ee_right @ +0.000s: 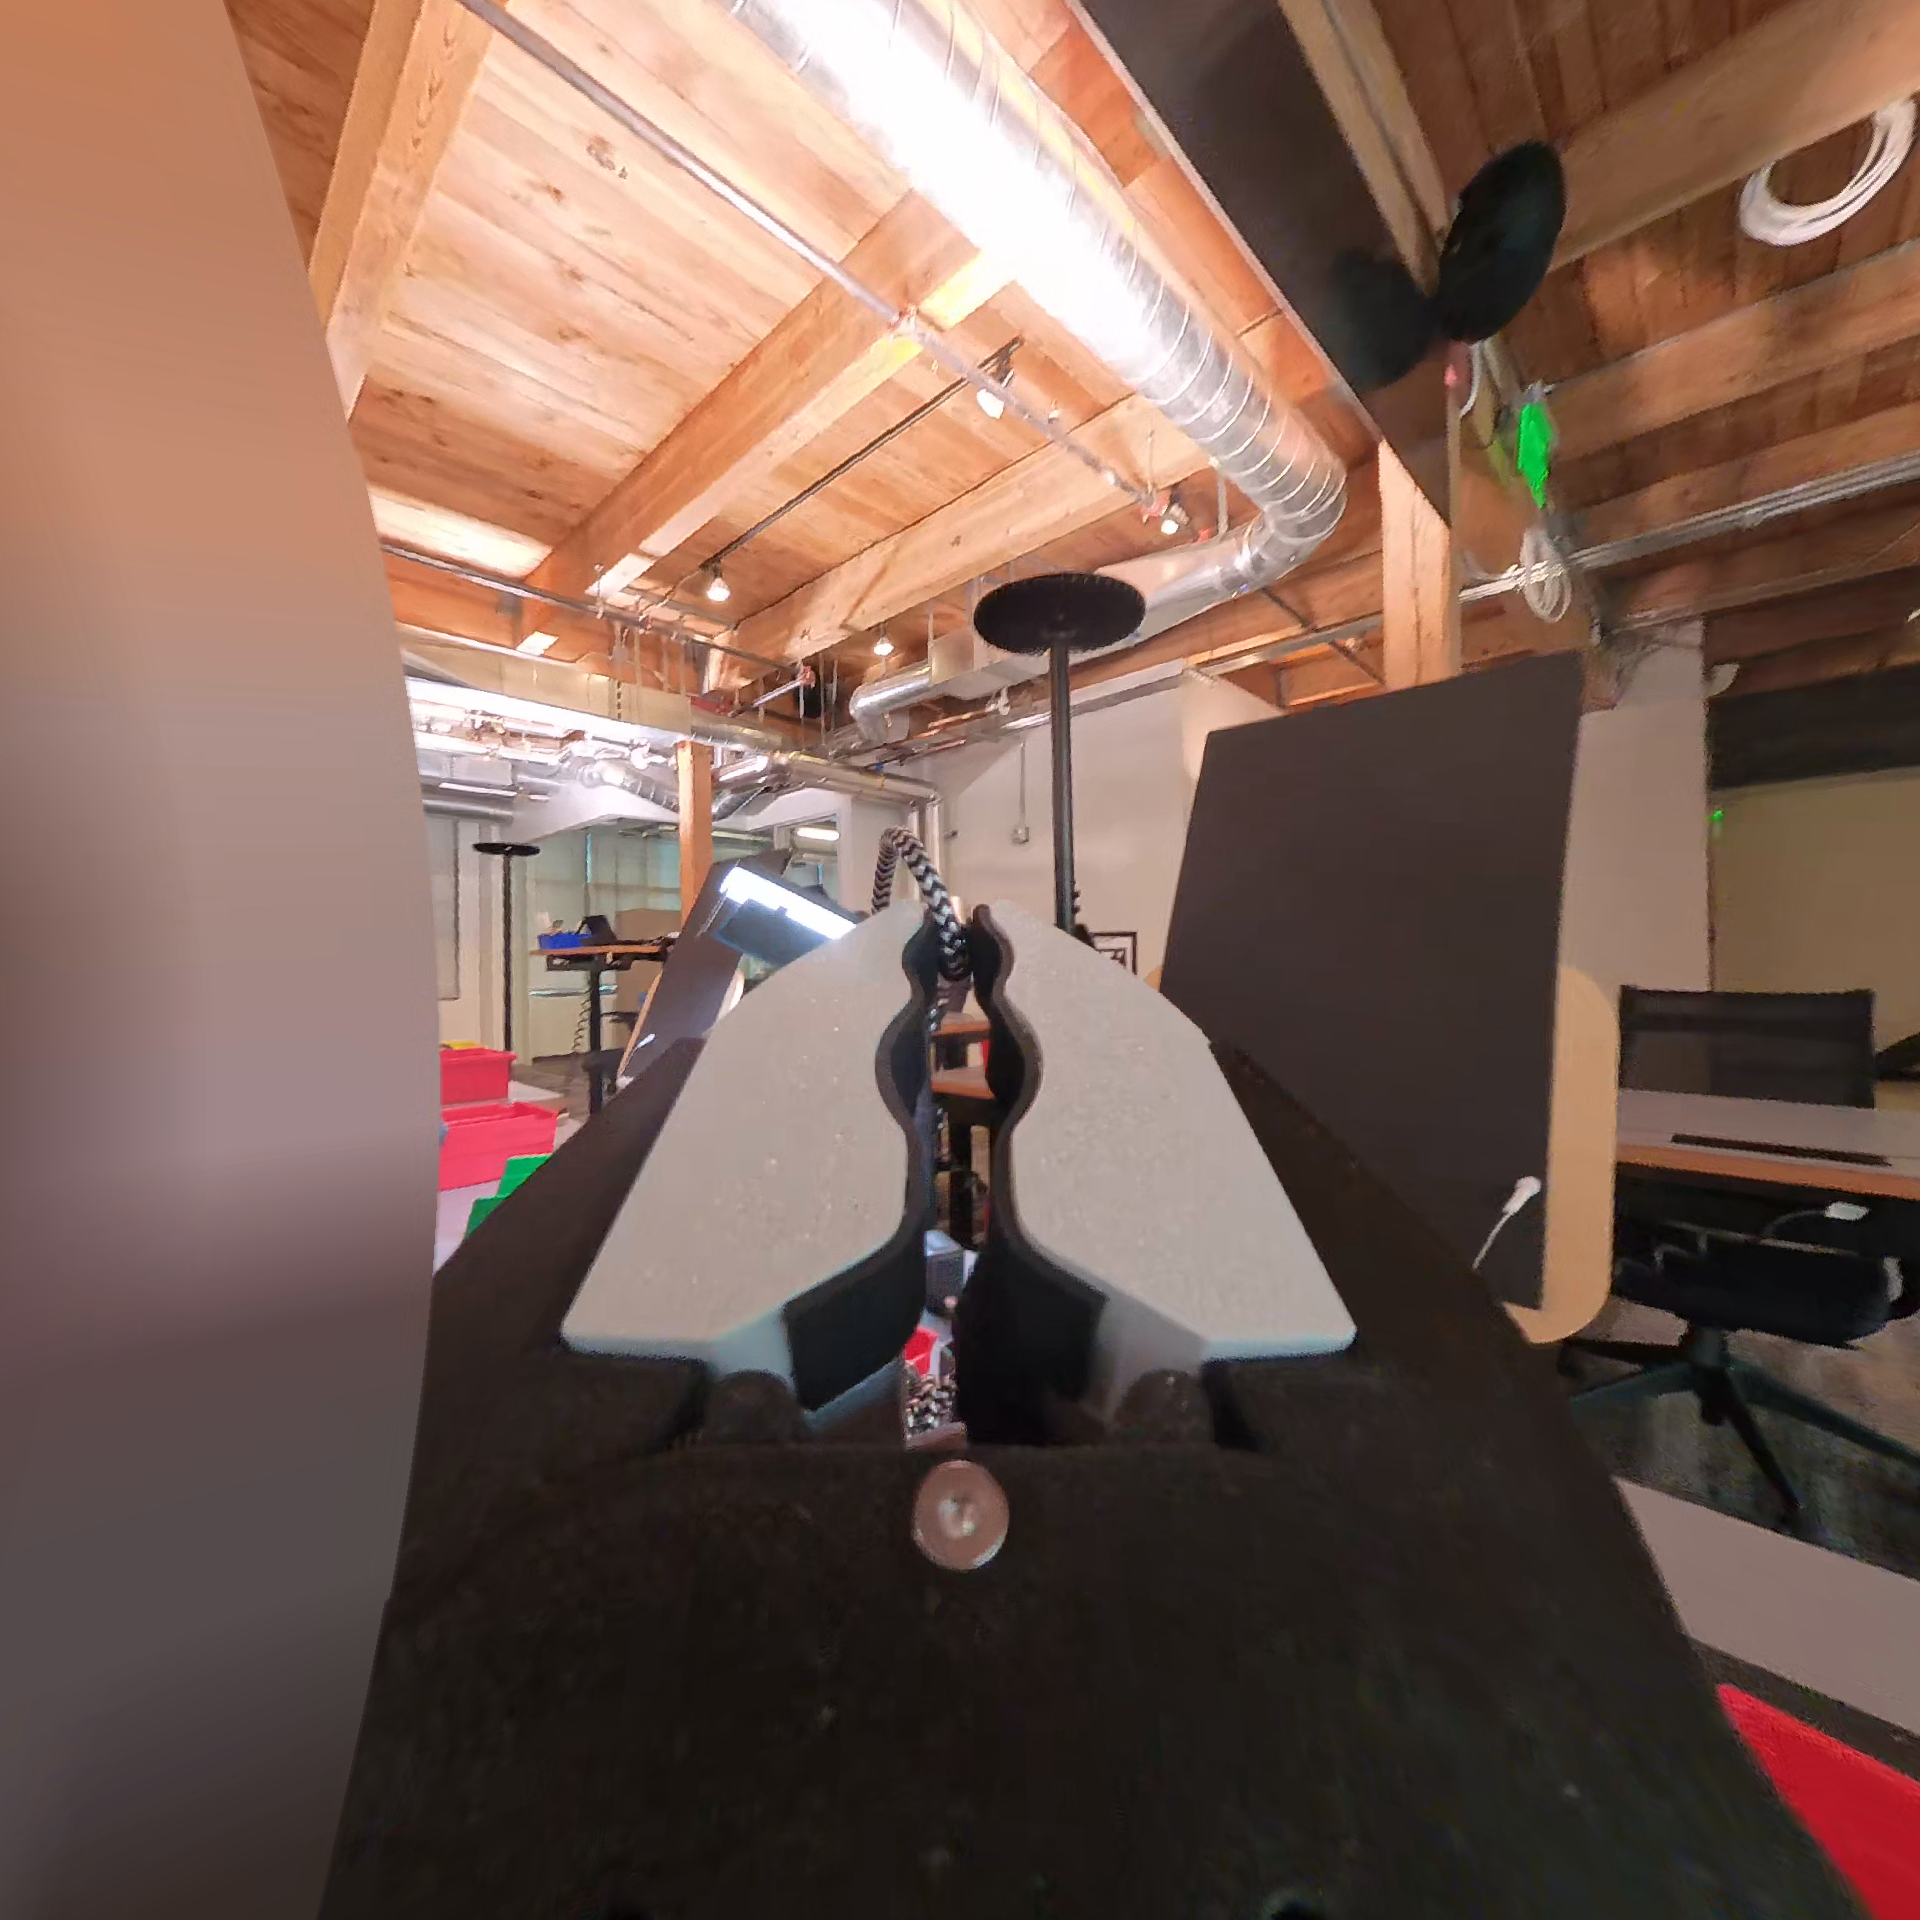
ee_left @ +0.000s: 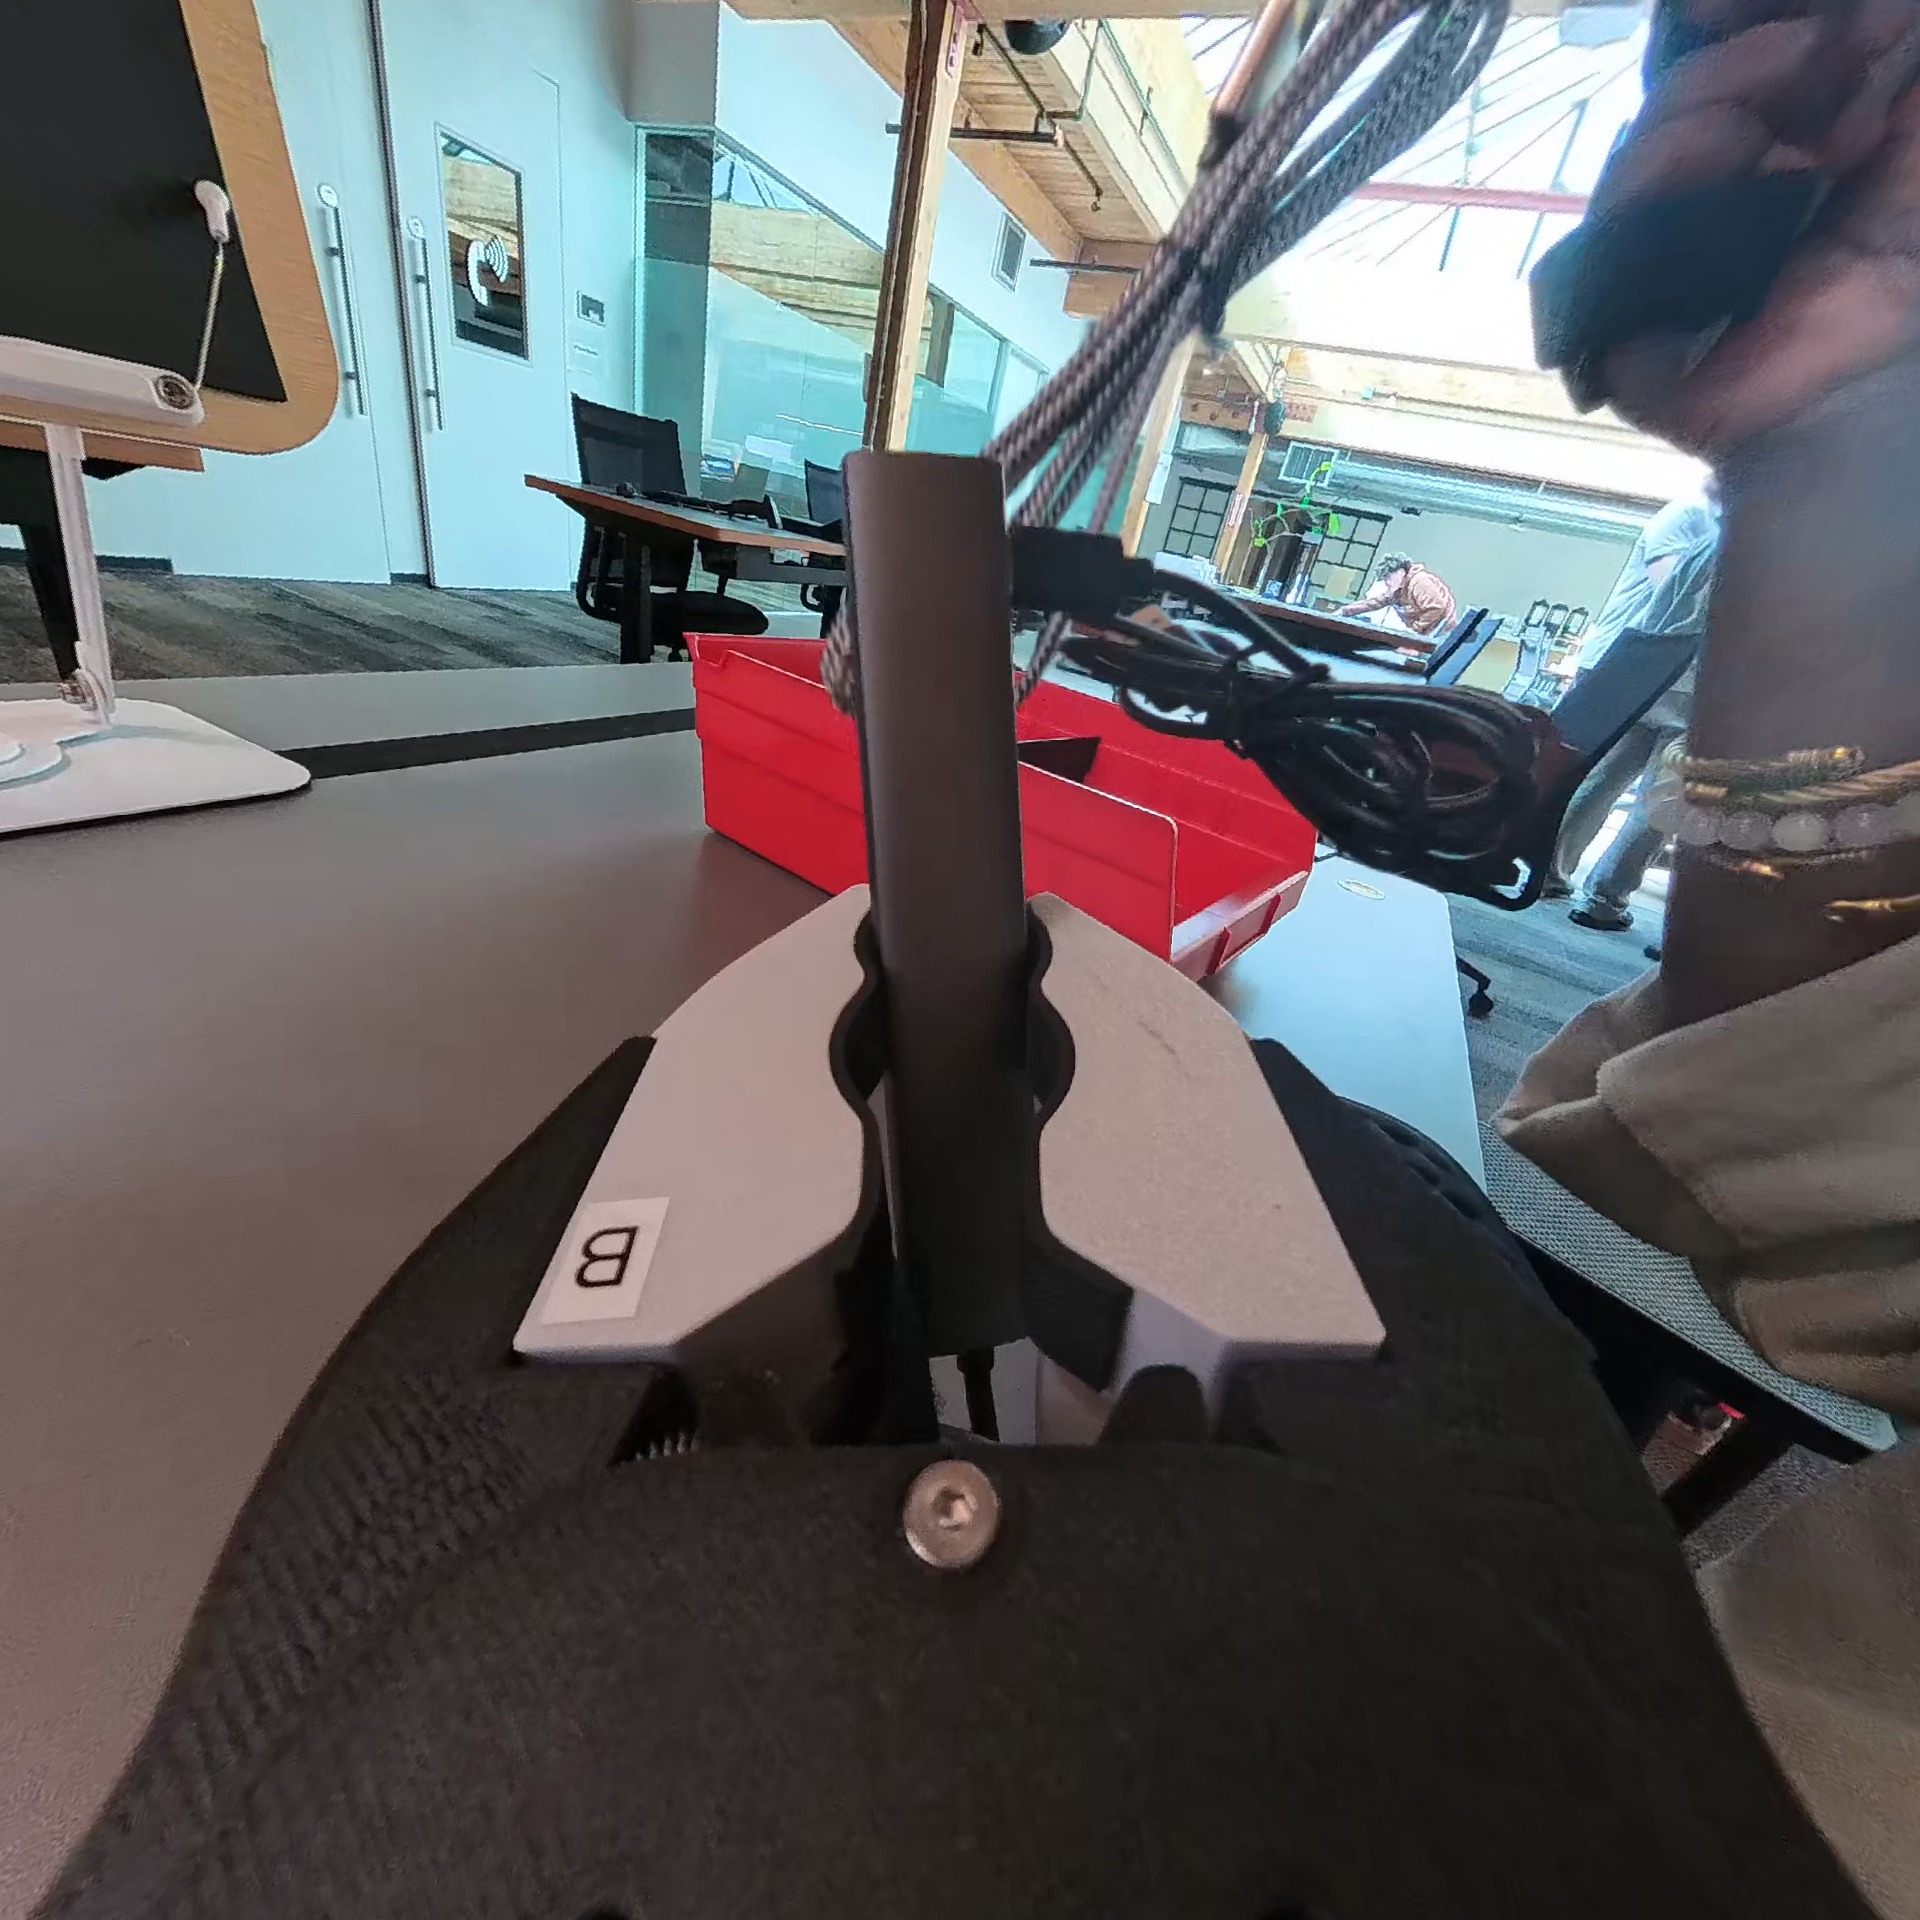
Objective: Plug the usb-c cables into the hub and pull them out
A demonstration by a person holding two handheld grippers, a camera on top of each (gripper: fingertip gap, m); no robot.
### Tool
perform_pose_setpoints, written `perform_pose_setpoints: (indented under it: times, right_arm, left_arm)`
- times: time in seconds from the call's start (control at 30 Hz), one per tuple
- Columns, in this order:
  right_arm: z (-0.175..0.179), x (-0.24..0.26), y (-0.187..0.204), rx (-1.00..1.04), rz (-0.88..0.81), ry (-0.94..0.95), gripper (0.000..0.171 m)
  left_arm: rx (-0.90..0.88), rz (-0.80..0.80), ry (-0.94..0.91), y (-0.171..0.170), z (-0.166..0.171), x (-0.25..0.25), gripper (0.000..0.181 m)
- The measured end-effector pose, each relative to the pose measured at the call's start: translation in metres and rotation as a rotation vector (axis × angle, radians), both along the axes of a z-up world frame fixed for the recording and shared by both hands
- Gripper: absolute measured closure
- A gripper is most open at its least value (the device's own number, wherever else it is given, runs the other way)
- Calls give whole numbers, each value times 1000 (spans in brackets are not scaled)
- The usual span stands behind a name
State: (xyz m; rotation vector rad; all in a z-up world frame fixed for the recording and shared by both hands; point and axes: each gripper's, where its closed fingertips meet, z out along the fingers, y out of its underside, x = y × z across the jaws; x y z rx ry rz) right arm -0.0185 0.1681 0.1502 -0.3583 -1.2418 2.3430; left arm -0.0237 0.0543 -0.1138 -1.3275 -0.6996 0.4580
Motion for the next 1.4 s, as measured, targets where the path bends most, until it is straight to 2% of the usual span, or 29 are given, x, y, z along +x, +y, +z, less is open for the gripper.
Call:
perform_pose_setpoints:
  times: [0.27, 0.5, 0.63, 0.77, 0.87, 0.97, 1.13, 1.33, 1.4]
  right_arm:
    - [21, -12, 61, -52, -205, 42, 166]
    - [24, -12, 115, -89, -361, 46, 166]
    - [12, -28, 147, -37, -523, 25, 166]
    - [-34, -64, 161, 65, -606, -93, 166]
    - [-85, -88, 147, 217, -581, -207, 166]
    - [-147, -106, 131, 409, -524, -384, 166]
    - [-240, -114, 114, 612, -342, -736, 165]
    - [-324, -121, 142, 904, -475, -1015, 158]
    - [-337, -122, 159, 994, -591, -1061, 144]
  left_arm:
    - [32, 4, -1, -3, 3, -2, 158]
    - [35, 5, -4, -3, 4, -2, 159]
    - [38, 6, -4, -4, 4, -2, 159]
    - [39, 5, -6, -4, 4, -2, 158]
    - [47, 7, -1, -5, 5, -2, 159]
    - [59, 4, -10, -6, 5, -3, 159]
    - [60, 9, -14, -6, 5, -3, 159]
    - [82, 17, -18, -10, 6, -4, 159]
    - [82, 18, -19, -10, 6, -5, 159]
